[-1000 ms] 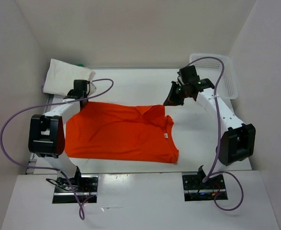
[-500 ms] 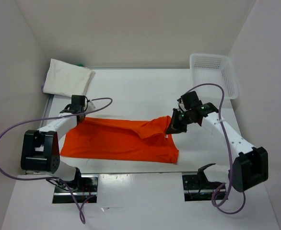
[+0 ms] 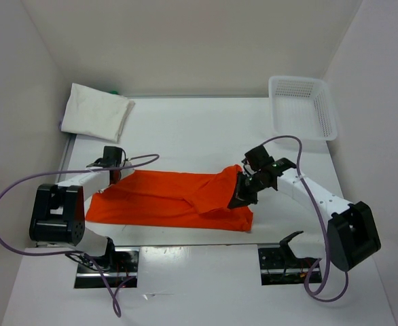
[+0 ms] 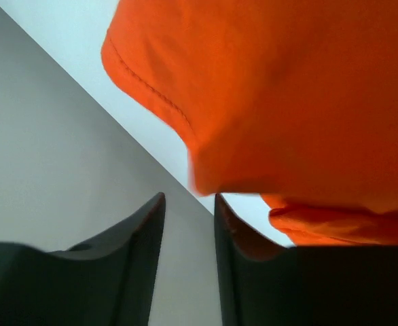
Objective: Fold and stack the t-shirts
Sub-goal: Fold the other side of the tshirt into a rectangle
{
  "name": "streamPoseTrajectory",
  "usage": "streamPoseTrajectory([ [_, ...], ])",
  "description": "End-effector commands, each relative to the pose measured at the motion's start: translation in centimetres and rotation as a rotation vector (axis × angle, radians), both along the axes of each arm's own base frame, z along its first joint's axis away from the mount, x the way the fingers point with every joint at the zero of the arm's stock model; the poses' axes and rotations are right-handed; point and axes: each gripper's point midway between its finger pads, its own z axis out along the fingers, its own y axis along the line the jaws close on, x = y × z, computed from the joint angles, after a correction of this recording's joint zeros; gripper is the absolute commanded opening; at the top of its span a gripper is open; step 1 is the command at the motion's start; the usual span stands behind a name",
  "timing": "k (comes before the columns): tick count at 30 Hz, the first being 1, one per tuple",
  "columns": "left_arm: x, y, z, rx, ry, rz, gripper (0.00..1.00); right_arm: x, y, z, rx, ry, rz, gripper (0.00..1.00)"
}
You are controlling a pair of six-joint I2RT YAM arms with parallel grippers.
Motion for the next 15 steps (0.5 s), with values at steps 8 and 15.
streamPoseTrajectory([
  [8,1.5,0.0,6.3,-0.022,-0.15,0.073,0.74,-0.2,-0.3,-3.1,-0.056,0.062,0.0,0.37],
  [15,3.5,-5.0,12.4,-0.106,-0.294,-0.105,0.76,0.0,-1.0,-2.0,-0.106,0.024,0.003,0.48],
])
